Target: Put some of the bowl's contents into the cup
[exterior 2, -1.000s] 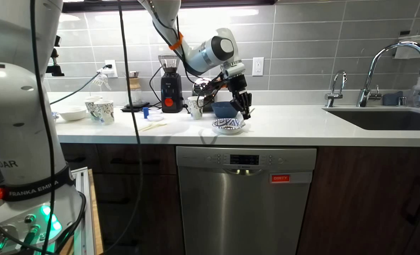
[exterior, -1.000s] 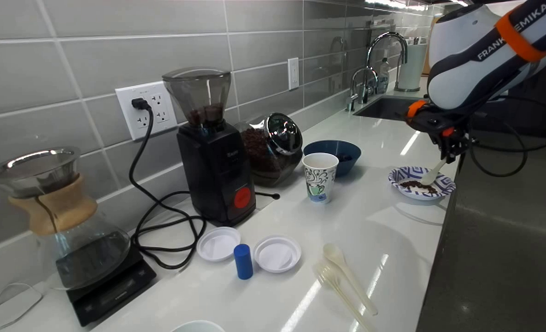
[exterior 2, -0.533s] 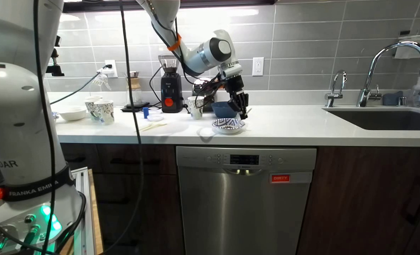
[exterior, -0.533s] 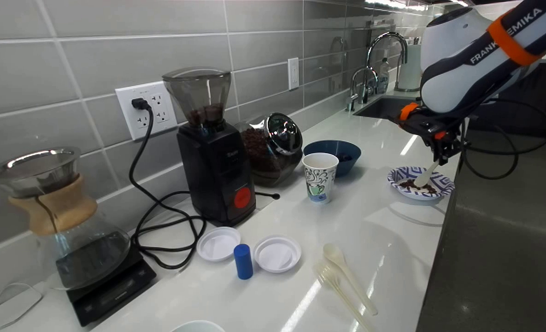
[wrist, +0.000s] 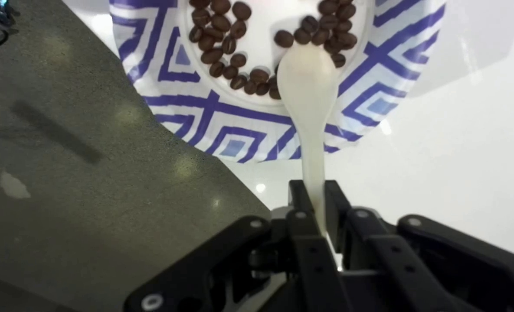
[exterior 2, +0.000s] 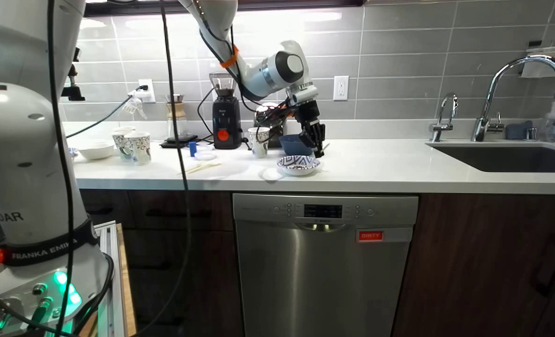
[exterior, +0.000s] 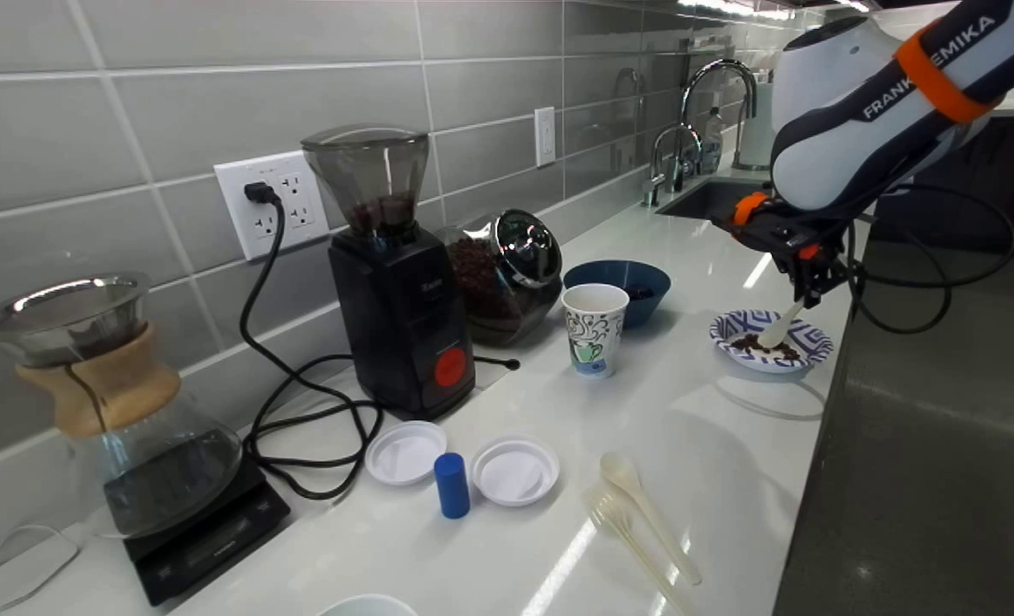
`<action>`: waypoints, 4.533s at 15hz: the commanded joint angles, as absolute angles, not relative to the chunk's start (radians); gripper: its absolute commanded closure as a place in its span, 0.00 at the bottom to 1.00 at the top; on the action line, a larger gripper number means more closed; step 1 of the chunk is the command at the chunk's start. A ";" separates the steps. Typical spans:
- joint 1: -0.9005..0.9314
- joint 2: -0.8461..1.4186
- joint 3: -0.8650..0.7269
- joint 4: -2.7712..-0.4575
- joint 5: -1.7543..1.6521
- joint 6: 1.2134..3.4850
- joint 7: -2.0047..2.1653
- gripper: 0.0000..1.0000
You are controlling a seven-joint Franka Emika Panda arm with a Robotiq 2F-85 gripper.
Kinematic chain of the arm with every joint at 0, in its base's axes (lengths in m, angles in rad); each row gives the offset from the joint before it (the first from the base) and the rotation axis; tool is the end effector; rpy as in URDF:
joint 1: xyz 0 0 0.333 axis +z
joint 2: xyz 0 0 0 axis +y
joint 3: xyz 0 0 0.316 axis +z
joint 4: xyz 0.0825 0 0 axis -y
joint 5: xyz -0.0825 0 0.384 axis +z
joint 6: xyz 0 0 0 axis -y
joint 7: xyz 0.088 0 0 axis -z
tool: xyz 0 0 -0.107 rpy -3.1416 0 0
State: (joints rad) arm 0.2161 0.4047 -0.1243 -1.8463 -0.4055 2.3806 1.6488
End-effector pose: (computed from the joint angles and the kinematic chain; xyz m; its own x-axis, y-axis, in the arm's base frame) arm 0.6494 0.0617 0.3215 0.2649 -0.9004 0.3452 -0.9436 -0.3158 -0.0994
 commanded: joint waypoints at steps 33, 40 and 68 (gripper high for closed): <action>0.153 0.465 0.014 -1.783 0.091 2.343 1.341 0.97; 0.159 0.488 0.043 -1.750 0.095 2.291 1.255 0.97; 0.231 0.410 0.069 -1.788 0.014 2.117 0.842 0.97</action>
State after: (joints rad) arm 0.2253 0.4529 0.0671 -1.7574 0.0182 2.1574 0.8908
